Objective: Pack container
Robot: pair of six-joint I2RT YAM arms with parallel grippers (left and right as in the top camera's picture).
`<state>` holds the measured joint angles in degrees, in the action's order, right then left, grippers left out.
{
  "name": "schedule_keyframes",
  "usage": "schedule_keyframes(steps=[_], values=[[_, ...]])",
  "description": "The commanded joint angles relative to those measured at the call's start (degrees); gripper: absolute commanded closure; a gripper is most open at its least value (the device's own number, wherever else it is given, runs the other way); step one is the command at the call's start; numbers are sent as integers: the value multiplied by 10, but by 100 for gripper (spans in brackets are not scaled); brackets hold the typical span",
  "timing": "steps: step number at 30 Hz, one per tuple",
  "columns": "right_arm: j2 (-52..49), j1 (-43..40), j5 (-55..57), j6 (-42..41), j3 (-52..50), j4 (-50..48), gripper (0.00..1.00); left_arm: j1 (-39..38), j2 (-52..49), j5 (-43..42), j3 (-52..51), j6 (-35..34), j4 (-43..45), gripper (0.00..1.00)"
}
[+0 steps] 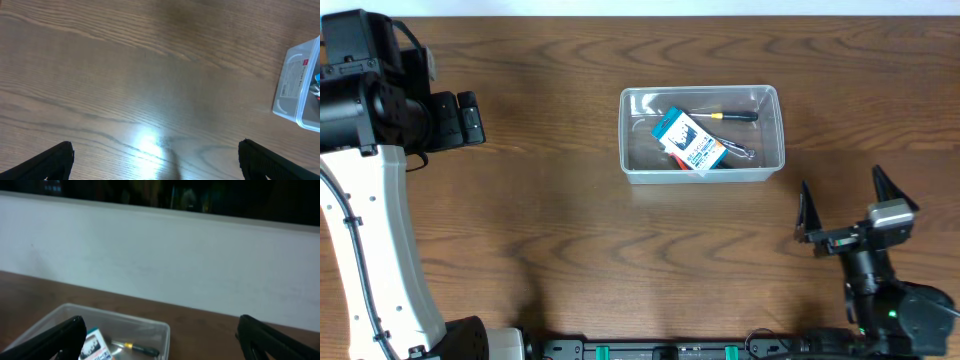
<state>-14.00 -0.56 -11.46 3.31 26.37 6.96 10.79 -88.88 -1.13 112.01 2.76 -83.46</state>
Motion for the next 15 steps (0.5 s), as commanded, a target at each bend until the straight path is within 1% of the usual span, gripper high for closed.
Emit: schedule_keyframes(steps=[1,4,8,15], values=[[22,5,9,6,-70,-58,1,2,-2,1,11,-5,0,2],[37,5,9,6,-127,-118,1,2,-2,1,11,-5,0,2],[59,5,9,6,-179,-169,1,2,-2,1,11,-5,0,2],[118,6,11,6,-223,-177,1,2,-2,1,11,-5,0,2]])
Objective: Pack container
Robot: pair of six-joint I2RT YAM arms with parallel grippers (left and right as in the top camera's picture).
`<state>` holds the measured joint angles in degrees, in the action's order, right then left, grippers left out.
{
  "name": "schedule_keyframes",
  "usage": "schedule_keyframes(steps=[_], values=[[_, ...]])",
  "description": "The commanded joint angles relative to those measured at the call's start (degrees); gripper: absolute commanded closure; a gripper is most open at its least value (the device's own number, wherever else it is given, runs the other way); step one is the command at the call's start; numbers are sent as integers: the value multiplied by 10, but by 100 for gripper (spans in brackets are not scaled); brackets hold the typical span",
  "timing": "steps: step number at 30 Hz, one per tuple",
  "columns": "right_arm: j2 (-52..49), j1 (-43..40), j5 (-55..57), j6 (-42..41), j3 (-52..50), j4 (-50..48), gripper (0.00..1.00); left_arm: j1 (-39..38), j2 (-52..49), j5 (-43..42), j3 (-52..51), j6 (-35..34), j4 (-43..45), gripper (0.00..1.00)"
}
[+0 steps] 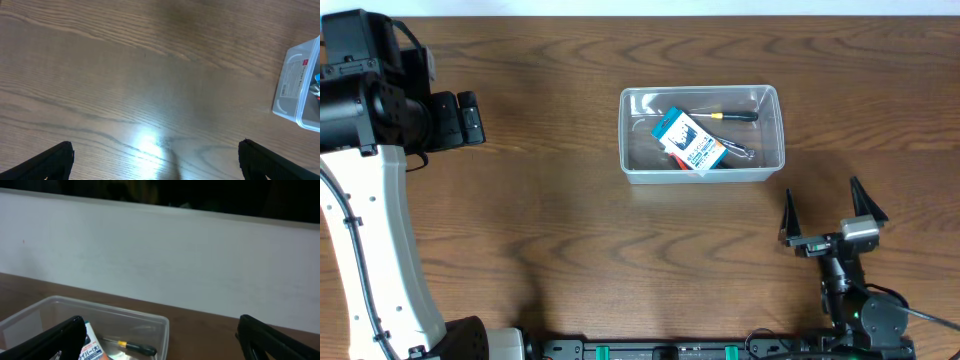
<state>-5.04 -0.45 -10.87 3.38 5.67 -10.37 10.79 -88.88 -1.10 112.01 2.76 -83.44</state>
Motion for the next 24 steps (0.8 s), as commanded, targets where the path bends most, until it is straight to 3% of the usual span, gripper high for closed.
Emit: schedule_keyframes(steps=[1,10,24], values=[[40,5,6,6,-21,-3,1,2,-2,1,11,-5,0,2],[47,5,28,5,-51,-10,1,2,-2,1,11,-5,0,2],[47,5,52,6,-54,142,1,2,-2,1,11,-5,0,2]])
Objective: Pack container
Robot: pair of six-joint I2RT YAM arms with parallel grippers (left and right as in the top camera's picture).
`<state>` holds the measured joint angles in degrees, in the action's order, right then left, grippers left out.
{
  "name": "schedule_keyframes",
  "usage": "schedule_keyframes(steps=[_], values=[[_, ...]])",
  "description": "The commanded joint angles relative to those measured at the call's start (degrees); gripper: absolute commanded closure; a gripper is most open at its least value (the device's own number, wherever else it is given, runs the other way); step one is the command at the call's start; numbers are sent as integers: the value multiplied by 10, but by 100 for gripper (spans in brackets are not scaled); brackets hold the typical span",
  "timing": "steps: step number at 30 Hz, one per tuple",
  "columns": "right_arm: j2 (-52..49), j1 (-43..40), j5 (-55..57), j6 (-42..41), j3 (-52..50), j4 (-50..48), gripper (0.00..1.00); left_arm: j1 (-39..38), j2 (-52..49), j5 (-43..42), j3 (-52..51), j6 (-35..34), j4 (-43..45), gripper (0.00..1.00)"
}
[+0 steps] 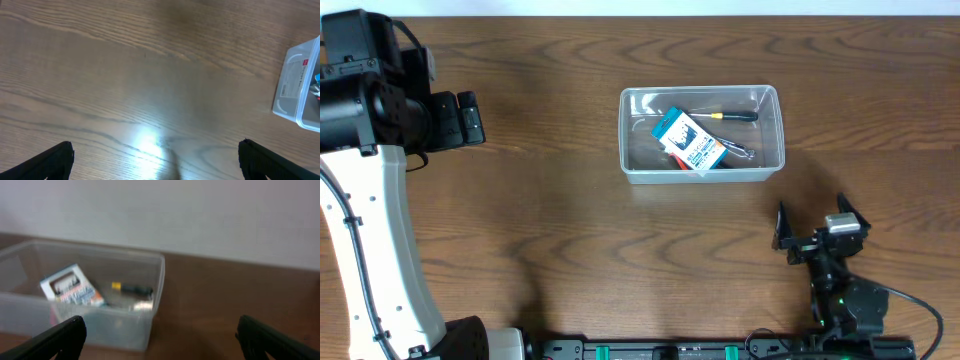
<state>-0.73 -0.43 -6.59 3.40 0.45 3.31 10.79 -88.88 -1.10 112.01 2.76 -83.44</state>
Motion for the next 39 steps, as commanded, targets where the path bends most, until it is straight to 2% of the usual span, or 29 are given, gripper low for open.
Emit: schedule_keyframes(steps=[1,39], values=[[4,5,13,5,-1,5,1,2,-2,1,11,-5,0,2],[4,5,12,5,-1,4,1,-2,7,1,11,-5,0,2]])
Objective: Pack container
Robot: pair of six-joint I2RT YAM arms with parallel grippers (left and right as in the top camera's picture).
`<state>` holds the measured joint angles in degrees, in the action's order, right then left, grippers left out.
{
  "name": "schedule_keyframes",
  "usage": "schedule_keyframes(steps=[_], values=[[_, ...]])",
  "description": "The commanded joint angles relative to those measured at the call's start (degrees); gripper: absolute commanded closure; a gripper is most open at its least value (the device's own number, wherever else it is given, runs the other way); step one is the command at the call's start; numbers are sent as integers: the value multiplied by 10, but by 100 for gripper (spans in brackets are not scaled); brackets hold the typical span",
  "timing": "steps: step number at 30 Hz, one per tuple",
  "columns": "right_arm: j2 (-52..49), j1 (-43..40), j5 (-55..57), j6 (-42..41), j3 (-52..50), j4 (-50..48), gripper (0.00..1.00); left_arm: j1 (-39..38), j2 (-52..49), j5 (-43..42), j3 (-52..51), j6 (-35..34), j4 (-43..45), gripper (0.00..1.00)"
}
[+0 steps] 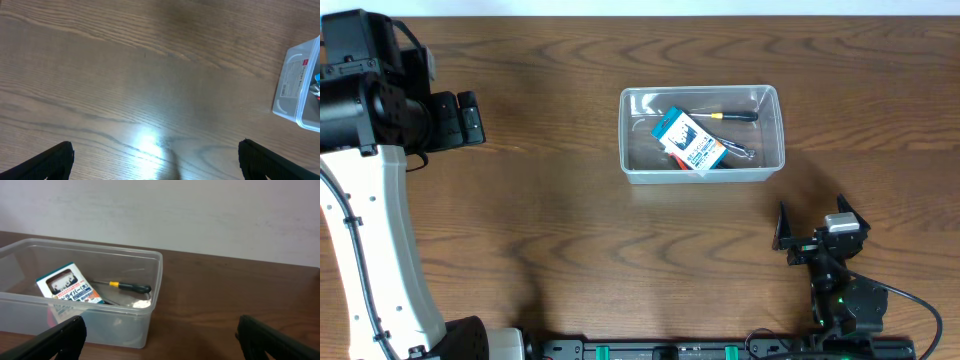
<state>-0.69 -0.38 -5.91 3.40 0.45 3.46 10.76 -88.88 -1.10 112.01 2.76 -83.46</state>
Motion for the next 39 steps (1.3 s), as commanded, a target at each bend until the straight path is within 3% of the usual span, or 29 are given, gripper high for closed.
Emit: schedule_keyframes(steps=[1,7,14,20,27,39], values=[[4,5,5,5,-1,3,1,-7,15,1,11,-5,0,2],[4,5,5,5,-1,3,1,-49,103,1,-23,-5,0,2],[4,5,5,5,-1,3,1,-70,258,-1,-149,-6,31,2],[4,5,5,5,-1,3,1,-70,467,-76,-377,-51,231,2],[4,5,5,5,-1,3,1,-70,660,-75,-608,-80,388,2],[4,5,5,5,-1,3,1,-97,783,-75,-809,-80,580,2]])
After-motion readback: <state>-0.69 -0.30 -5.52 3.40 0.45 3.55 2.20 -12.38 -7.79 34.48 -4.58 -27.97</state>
